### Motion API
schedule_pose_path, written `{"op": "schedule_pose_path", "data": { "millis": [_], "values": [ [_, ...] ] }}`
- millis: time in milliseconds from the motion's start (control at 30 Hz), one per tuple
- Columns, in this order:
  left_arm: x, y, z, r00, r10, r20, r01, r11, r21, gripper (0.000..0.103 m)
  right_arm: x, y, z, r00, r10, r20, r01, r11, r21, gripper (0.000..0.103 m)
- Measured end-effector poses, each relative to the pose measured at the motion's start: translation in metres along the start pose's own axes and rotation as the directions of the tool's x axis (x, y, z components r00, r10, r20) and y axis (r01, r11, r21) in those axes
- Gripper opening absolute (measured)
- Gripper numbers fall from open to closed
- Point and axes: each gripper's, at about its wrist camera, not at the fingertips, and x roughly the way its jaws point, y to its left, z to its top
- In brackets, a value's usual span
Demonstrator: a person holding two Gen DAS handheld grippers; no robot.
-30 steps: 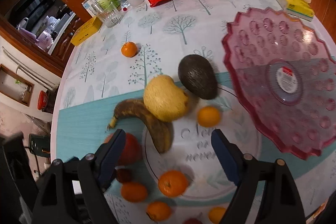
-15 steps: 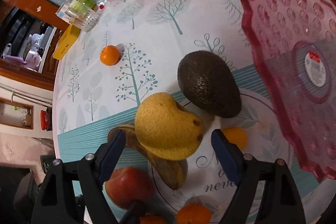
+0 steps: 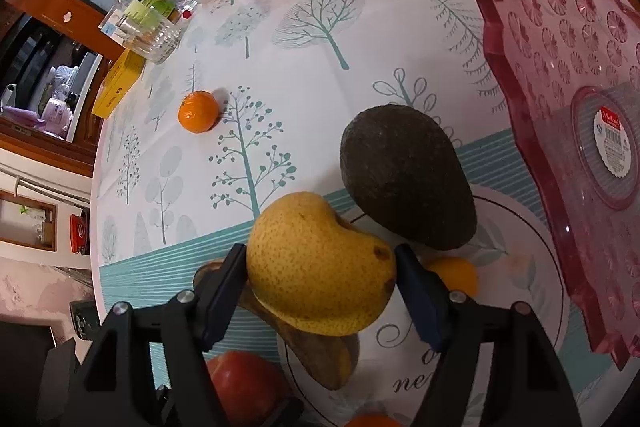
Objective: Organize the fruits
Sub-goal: 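Carry the apple with the left gripper while the right gripper carries the pear into the pink bowl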
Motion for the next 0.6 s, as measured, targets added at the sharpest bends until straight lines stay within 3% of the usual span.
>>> {"op": "schedule_pose_path", "data": {
  "millis": [333,600],
  "values": [
    [-0.027,-0.009,-0.004,0.995,0.07,0.064,-0.071,0.997,0.011,0.071,-0.039,0.011,-0.015,0.996,0.043,0.083,-0.036,0.995,-0.088,0.072],
    [-0.065,-0.034,0.001,0.988,0.066,0.14,-0.079,0.993,0.091,0.071,-0.101,0.008,-0.049,0.978,0.019,0.209,0.013,0.989,-0.15,0.073]
  ]
}}
